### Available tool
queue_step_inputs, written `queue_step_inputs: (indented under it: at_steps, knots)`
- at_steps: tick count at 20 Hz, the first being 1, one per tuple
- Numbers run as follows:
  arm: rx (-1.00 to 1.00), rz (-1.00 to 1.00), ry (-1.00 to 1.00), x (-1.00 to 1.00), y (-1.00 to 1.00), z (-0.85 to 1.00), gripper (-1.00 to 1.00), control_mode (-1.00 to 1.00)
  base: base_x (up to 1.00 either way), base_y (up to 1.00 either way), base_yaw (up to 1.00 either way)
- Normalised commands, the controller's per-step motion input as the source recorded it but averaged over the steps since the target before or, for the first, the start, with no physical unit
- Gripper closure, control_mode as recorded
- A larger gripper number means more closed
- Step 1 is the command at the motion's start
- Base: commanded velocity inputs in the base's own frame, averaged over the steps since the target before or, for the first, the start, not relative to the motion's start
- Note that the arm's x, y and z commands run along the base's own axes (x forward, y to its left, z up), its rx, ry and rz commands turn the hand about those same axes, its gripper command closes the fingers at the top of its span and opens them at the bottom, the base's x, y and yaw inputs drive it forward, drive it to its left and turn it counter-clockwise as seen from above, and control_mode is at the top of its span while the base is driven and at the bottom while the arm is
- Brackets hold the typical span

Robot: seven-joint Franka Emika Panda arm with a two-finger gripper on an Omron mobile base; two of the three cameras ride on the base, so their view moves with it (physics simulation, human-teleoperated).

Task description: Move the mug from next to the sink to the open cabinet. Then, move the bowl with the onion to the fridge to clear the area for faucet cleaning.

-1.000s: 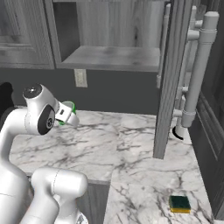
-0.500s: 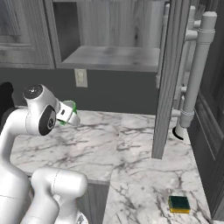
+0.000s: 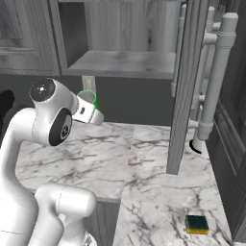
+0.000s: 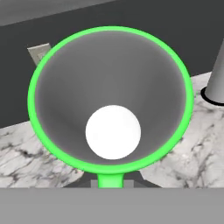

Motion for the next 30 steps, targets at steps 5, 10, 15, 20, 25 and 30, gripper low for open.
queue_step_inputs:
  at_steps: [5,10,15,20,25,30]
  knots:
    - [-0.09,0.04,0.02,-0.01,-0.50,1.00,1.00,-1.00,0.00,0.00,0.00]
    - [-0.10,0.18,0.05,-0.01,-0.36,0.91,1.00,-1.00,0.00,0.00,0.00]
    - [0.00,0.09,-0.10,-0.01,-0.09,0.14,1.00,-1.00,0.00,0.00,0.00]
    - [0.00,0.00,-0.02,0.67,0.00,-0.02,1.00,-1.00,0.00,0.00,0.00]
    - [-0.01,0.00,-0.03,0.93,0.00,-0.01,1.00,-1.00,0.00,0.00,0.00]
    - [0.00,0.00,-0.08,0.87,0.00,0.03,1.00,-1.00,0.00,0.00,0.00]
